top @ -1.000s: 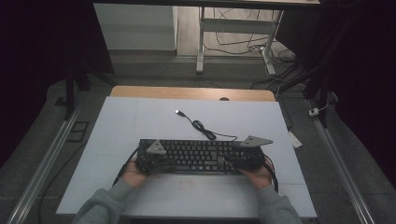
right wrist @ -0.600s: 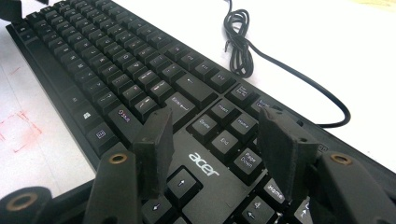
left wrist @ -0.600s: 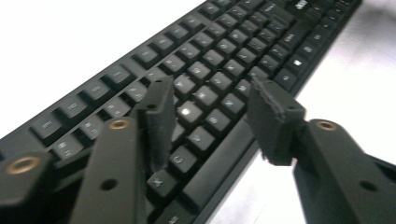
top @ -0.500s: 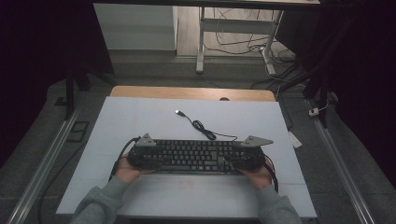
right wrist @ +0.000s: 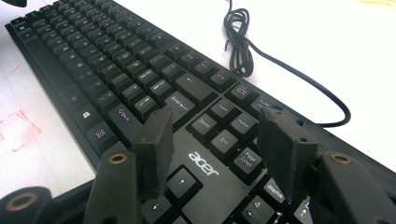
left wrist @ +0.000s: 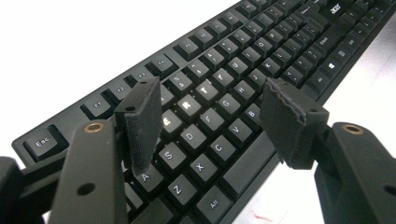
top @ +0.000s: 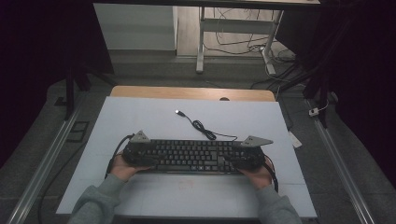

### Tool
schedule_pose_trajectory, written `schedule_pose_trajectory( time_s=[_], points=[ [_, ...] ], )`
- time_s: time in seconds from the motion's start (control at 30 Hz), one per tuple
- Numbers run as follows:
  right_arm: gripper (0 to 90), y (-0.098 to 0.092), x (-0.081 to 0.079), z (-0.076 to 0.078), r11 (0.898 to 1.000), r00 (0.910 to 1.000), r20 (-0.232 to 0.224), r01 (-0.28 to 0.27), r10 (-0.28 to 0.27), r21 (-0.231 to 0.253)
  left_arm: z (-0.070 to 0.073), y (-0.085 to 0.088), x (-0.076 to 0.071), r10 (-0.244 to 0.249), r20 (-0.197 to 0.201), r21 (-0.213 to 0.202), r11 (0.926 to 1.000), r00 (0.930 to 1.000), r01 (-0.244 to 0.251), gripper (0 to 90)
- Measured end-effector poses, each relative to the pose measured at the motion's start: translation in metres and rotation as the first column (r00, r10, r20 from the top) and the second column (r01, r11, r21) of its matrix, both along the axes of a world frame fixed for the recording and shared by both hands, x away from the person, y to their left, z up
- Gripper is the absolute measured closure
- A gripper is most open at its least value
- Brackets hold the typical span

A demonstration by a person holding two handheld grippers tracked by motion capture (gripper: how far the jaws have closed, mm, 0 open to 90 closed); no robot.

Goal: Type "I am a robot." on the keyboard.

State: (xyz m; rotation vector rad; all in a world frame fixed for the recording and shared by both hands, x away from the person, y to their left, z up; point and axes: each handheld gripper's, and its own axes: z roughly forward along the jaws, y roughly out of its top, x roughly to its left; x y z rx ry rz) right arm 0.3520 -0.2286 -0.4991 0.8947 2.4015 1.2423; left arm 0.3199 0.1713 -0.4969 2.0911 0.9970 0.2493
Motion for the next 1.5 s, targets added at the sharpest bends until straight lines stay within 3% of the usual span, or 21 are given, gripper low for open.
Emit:
schedule_pose_trajectory(
  time_s=[0.53,0.93,1.33,1.5],
  points=[
    [46.1,0.001,0.000,0.000,1.000,1.0000,0.000,-0.005,0.005,-0.004,-0.004,-0.001,0.010,0.023,0.002,0.012,0.9997,0.9997,-0.023,39.9],
    [46.1,0.001,0.000,-0.001,1.000,1.0000,-0.002,-0.006,0.006,-0.005,-0.009,-0.010,0.023,0.010,-0.001,0.062,0.9980,0.9999,-0.010,46.4],
    [46.0,0.002,0.001,-0.001,1.000,1.0000,-0.001,-0.006,0.006,-0.010,-0.014,-0.013,0.027,-0.025,-0.027,0.066,0.9974,0.9993,0.026,80.6],
    [46.0,0.002,0.001,-0.001,1.000,1.0000,-0.002,-0.004,0.004,-0.010,-0.017,-0.016,0.029,-0.042,-0.039,0.080,0.9958,0.9984,0.045,88.2]
  ],
)
